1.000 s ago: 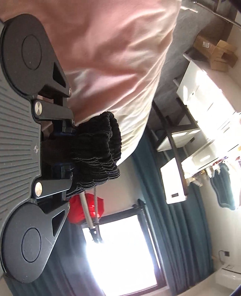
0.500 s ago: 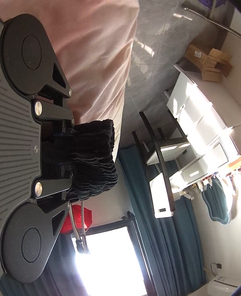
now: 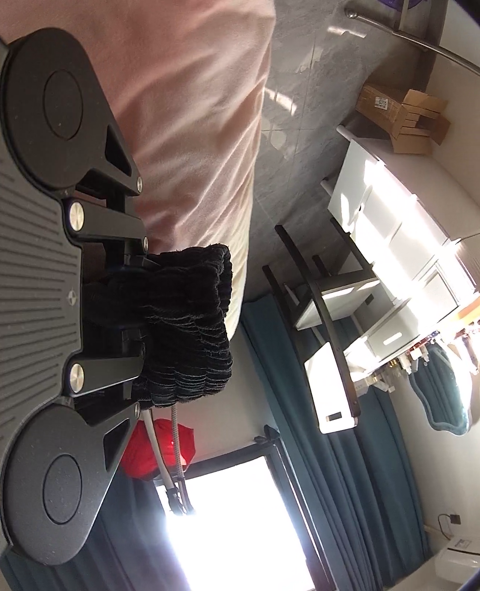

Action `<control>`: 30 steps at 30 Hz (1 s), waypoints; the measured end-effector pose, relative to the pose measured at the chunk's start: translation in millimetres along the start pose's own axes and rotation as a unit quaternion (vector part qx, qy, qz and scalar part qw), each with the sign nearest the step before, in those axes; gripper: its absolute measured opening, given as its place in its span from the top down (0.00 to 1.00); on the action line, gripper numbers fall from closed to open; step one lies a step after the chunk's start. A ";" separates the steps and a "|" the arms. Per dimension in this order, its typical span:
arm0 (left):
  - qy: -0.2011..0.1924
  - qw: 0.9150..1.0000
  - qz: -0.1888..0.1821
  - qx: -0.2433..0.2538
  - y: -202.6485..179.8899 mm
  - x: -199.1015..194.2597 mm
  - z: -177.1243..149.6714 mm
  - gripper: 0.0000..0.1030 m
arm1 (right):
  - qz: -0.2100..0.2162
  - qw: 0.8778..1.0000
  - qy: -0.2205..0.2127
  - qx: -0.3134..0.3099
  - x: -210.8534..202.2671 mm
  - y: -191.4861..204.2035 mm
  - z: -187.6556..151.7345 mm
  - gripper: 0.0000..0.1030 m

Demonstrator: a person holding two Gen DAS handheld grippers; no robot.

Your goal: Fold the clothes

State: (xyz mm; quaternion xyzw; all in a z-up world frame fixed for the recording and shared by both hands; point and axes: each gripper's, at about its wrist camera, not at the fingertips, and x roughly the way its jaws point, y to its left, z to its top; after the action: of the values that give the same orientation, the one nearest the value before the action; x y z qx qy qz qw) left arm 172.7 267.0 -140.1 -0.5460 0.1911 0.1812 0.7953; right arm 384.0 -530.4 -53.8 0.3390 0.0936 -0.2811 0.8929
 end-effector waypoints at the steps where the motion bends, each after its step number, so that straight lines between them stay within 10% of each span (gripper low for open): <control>1: 0.000 1.000 0.008 0.003 -0.4 0.6 -1.4 0.77 | -0.007 1.000 0.011 -0.012 5.9 -17.9 1.7 0.86; 12: -0.004 0.994 0.071 0.081 -14.1 4.5 -8.6 0.73 | -0.031 0.993 0.110 0.006 35.4 -153.9 -76.7 0.77; 19: 0.001 0.983 0.100 0.154 -35.6 4.0 -17.1 0.66 | -0.041 0.985 0.155 -0.067 -1.3 -122.7 -55.8 0.29; 30: 0.005 0.961 0.054 0.272 -58.5 -68.4 -29.5 0.27 | 0.054 0.971 0.115 -0.202 -153.5 -42.5 -70.8 0.24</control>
State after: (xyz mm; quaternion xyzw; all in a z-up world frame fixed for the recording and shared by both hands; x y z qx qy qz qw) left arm 139.7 214.1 -68.8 -0.2988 0.2661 0.1623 0.9020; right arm 235.2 -442.4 -75.7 0.1856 0.2318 -0.1671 0.9402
